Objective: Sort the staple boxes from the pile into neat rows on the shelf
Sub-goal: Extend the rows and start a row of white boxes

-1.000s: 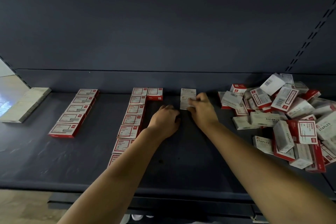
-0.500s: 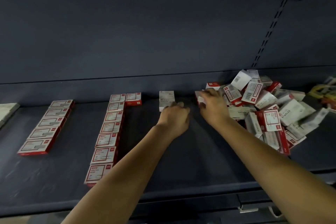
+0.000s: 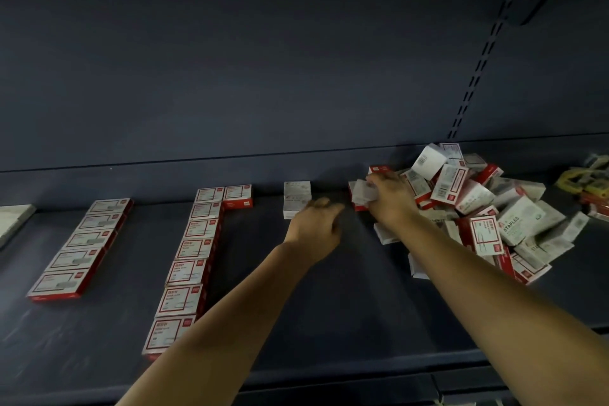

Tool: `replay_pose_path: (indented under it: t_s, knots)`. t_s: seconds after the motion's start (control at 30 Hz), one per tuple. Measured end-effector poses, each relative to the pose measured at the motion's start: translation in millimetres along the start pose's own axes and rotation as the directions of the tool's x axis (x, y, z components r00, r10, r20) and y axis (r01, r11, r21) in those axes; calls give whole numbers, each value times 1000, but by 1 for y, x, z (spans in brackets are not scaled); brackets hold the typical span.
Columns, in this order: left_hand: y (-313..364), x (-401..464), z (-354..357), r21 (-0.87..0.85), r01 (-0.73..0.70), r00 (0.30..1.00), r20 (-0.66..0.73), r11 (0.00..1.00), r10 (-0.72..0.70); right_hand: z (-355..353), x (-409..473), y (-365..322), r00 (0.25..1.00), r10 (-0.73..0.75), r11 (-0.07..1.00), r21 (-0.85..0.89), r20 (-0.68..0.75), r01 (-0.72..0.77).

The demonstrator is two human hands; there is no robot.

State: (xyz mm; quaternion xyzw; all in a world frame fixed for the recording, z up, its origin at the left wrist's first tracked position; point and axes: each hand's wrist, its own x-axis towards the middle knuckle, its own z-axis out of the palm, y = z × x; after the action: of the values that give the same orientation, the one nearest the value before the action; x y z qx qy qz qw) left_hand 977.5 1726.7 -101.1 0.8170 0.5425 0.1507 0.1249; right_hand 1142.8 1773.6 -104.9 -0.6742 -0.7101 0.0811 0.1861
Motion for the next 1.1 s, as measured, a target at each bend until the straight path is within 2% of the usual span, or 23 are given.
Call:
replay_pose_path:
  t_s: [0.07, 0.1, 0.13, 0.17, 0.2, 0.23, 0.3, 0.4, 0.57, 0.67, 0.7, 0.73, 0.8, 0.87, 0.93, 0.97, 1.03, 1.1]
  knots:
    - [3, -5, -4, -312, 131, 982, -86, 941, -166, -3, -9, -3, 995, -67, 992, 98, -78, 75]
    - [5, -7, -7, -494, 211, 956, -73, 843, -283, -4, -15, -6, 984, -115, 982, 134, -135, 133]
    - [6, -11, -11, -677, 281, 921, -10, 681, -389, -6, -22, -10, 968, -160, 967, 166, -192, 192]
    - [6, -14, -14, -822, 325, 883, 87, 468, -461, -8, -29, -14, 949, -201, 949, 190, -244, 250]
    - [5, -17, -17, -899, 344, 853, 179, 271, -491, -9, -37, -19, 929, -235, 931, 207, -287, 300]
    - [2, -21, -19, -929, 338, 843, 228, 149, -487, -11, -45, -24, 913, -260, 916, 220, -313, 336]
    - [-2, -32, -22, -955, 287, 864, 224, 74, -451, -14, -58, -33, 894, -298, 891, 239, -335, 386]
    - [-3, -46, -26, -974, 217, 892, 172, 64, -419, -14, -67, -42, 868, -345, 856, 260, -358, 448]
    - [-6, -61, -29, -975, 195, 923, 145, 108, -356, -10, -78, -54, 785, -448, 795, 211, -429, 569]
    - [-7, -67, -32, -979, 149, 930, 92, 136, -356, -6, -81, -56, 773, -468, 757, 258, -427, 600]
    - [-8, -68, -33, -982, 127, 927, 67, 140, -369, -7, -84, -58, 800, -451, 742, 331, -395, 582]
    - [-9, -70, -34, -985, 103, 924, 43, 140, -379, -9, -87, -60, 852, -408, 731, 442, -328, 520]
    - [-13, -74, -35, -986, 67, 927, 5, 151, -374, -16, -92, -66, 958, -266, 701, 660, -111, 271]
    - [-16, -78, -37, -979, 50, 932, -24, 195, -361, -20, -93, -72, 987, -85, 612, 788, 138, -58]
    - [-19, -82, -37, -966, 39, 935, -55, 256, -350, -23, -88, -78, 917, 6, 407, 837, 398, -366]
    - [-20, -83, -37, -958, 29, 938, -72, 286, -338, -25, -87, -80, 874, 4, 326, 826, 486, -460]
    - [-21, -83, -38, -944, 0, 945, -108, 329, -310, -26, -84, -83, 818, -14, 257, 793, 574, -552]
    - [-21, -84, -39, -937, -34, 948, -140, 346, -286, -26, -83, -83, 794, -32, 230, 777, 607, -585]
